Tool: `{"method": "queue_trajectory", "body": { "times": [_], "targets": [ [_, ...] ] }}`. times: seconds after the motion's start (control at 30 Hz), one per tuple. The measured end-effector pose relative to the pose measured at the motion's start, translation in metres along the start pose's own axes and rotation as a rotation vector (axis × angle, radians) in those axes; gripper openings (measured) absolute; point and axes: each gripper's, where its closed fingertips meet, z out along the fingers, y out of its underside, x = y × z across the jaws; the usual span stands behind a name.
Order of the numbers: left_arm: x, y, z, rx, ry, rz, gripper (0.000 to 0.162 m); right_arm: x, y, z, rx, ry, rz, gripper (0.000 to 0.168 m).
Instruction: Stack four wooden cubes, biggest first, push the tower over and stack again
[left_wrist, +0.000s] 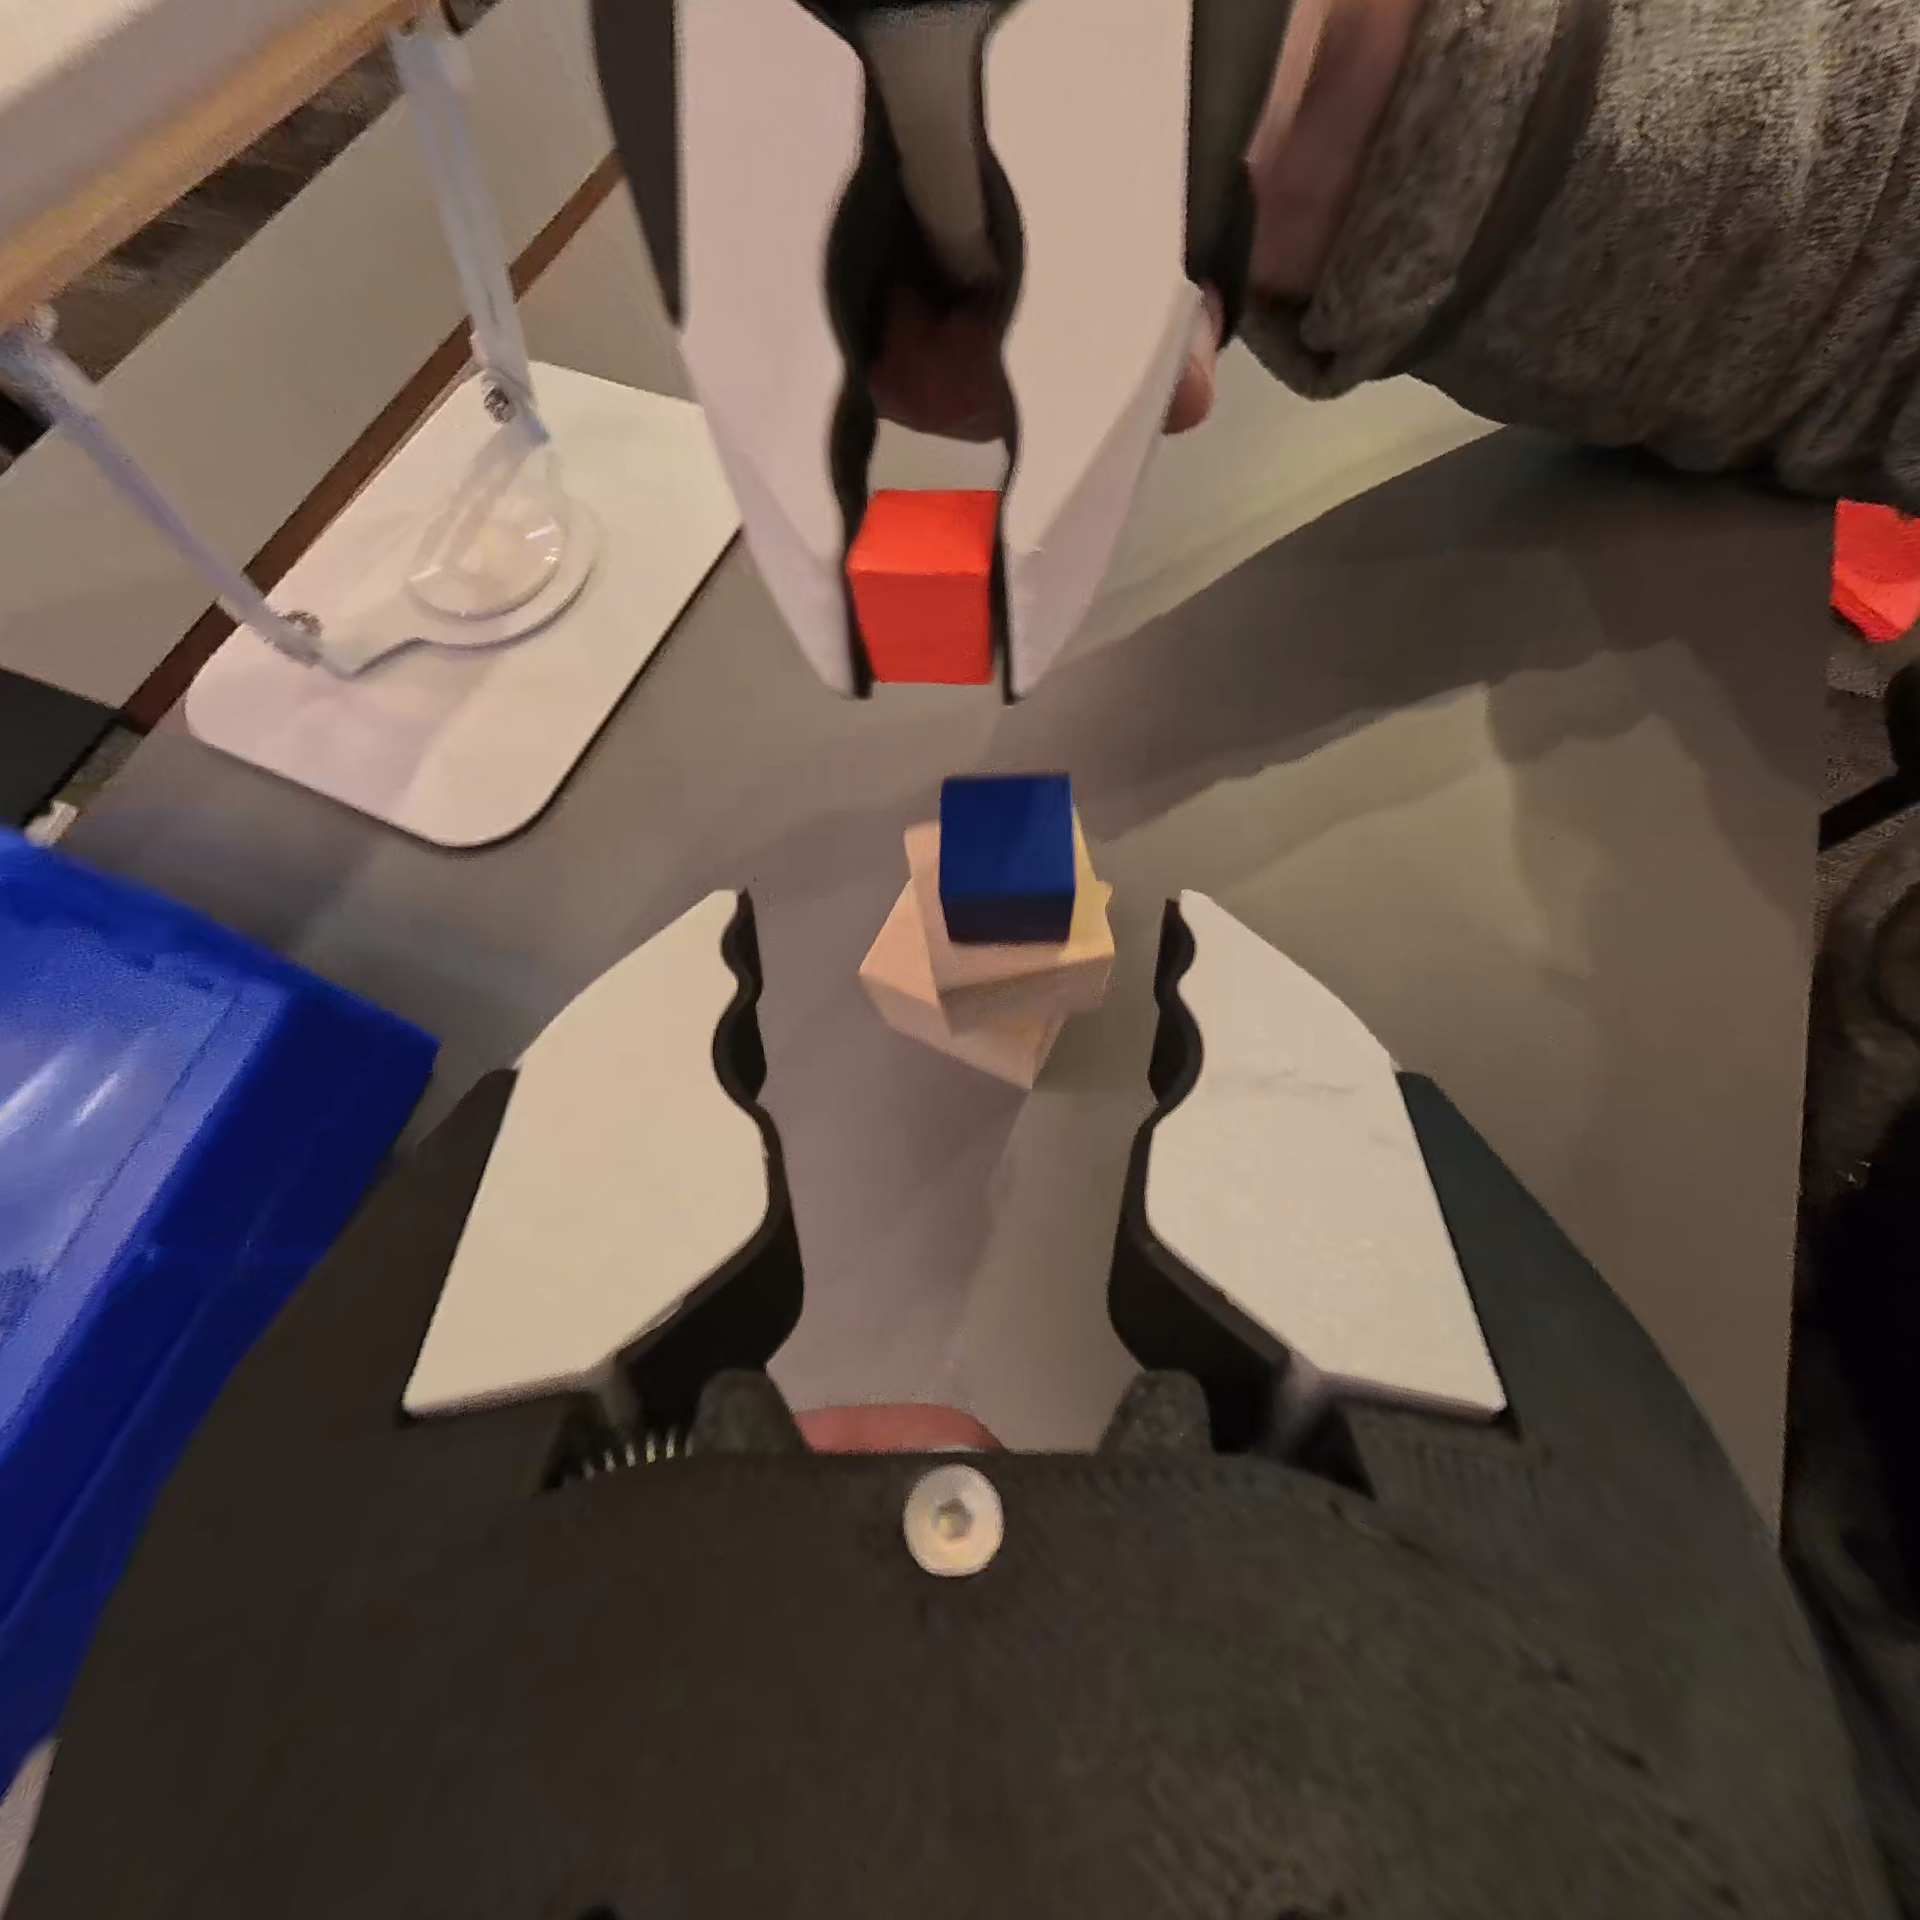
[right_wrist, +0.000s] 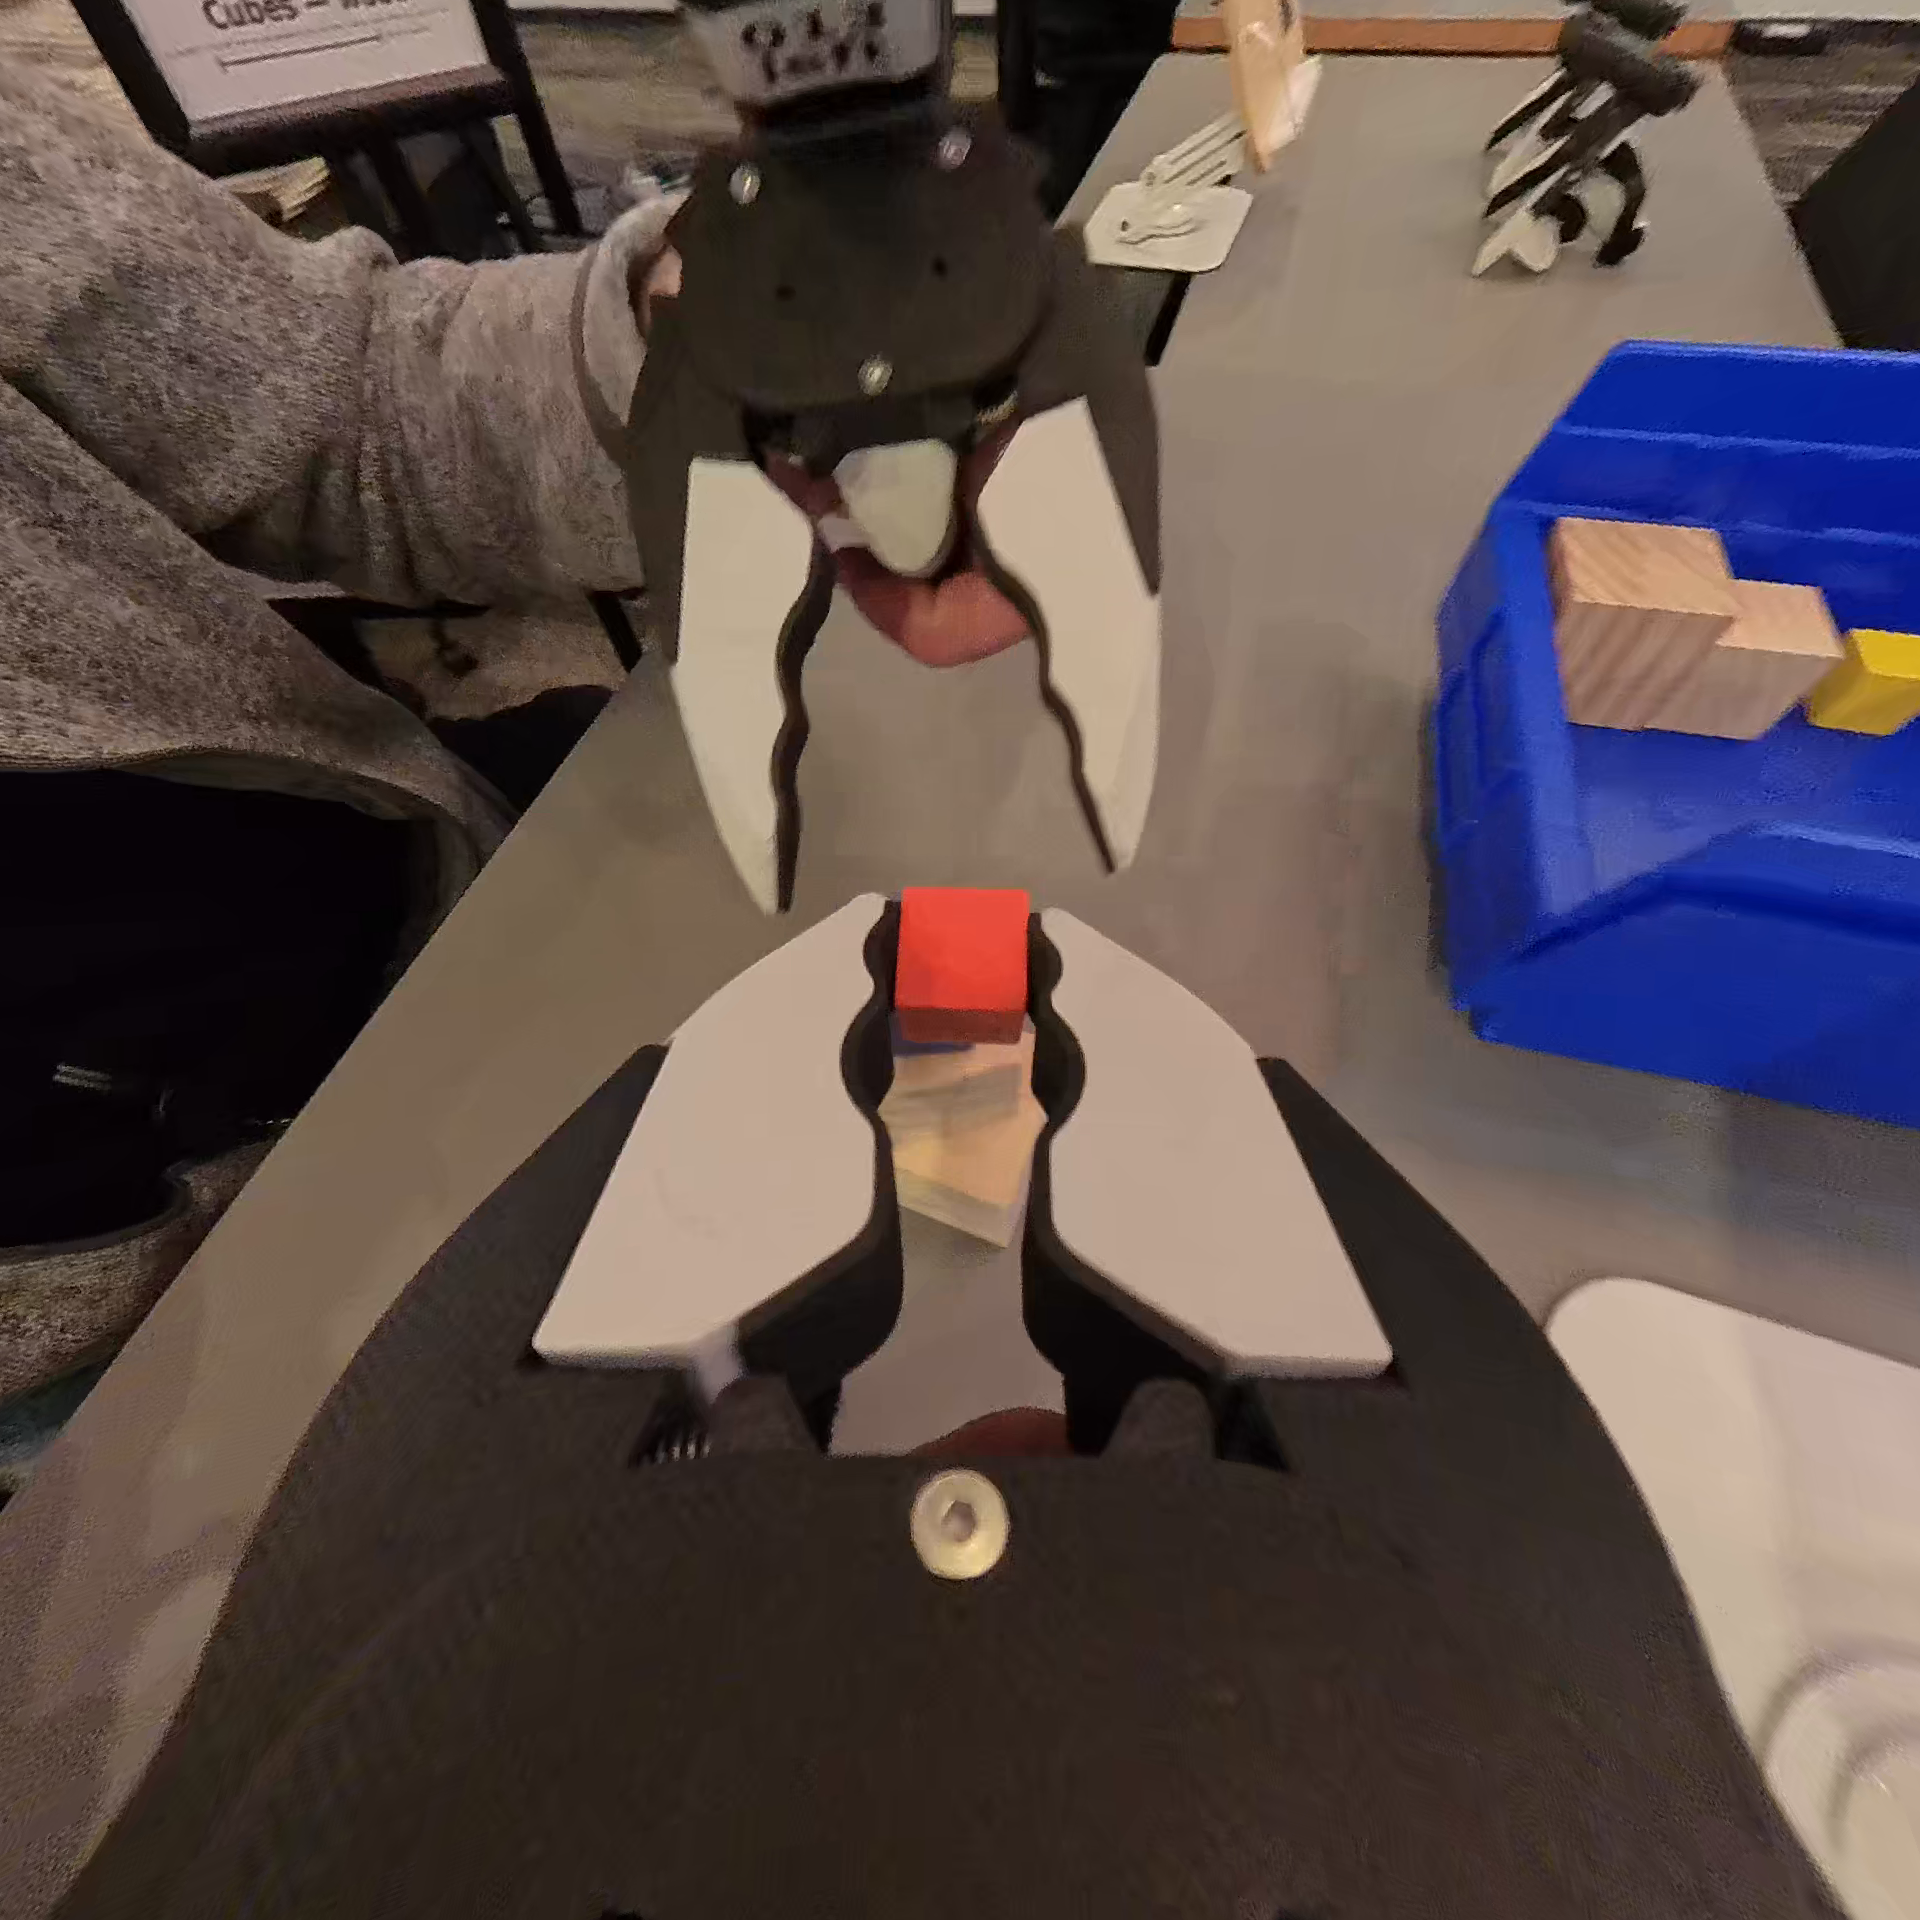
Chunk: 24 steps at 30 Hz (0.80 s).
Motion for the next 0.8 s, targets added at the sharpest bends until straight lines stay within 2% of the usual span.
{"method": "queue_trajectory", "body": {
  "times": [0.1, 0.23, 0.33, 0.37, 0.63, 0.73, 0.77, 0.8],
  "targets": [
    [0.005, 0.018, -0.009, 0.002, 0.006, -0.035, 0.069, -0.006, 0.008, 0.019, -0.053, -0.022, -0.006, 0.023],
    [0.014, 0.037, 0.009, -0.038, -0.012, -0.029, 0.067, -0.007, 0.013, 0.025, -0.073, -0.034, 0.009, 0.023],
    [0.013, 0.041, 0.027, -0.069, -0.055, -0.008, 0.067, -0.007, 0.014, 0.025, -0.081, -0.033, 0.017, 0.023],
    [0.008, 0.041, 0.03, -0.076, -0.087, 0.01, 0.067, -0.006, 0.016, 0.025, -0.095, -0.027, 0.015, 0.028],
    [-0.003, 0.03, 0.044, -0.044, -0.099, -0.009, 0.059, -0.002, 0.005, 0.011, -0.047, 0.011, 0.003, 0.044],
    [-0.007, 0.037, 0.038, -0.051, -0.112, -0.009, 0.07, -0.007, -0.011, -0.005, -0.008, 0.053, -0.04, 0.036],
    [-0.008, 0.039, 0.031, -0.035, -0.111, -0.017, 0.068, -0.011, -0.017, -0.009, 0.005, 0.066, -0.056, 0.028],
    [-0.013, 0.04, 0.022, -0.012, -0.137, -0.019, 0.062, -0.016, -0.023, -0.013, 0.02, 0.082, -0.078, 0.014]
  ]
}}
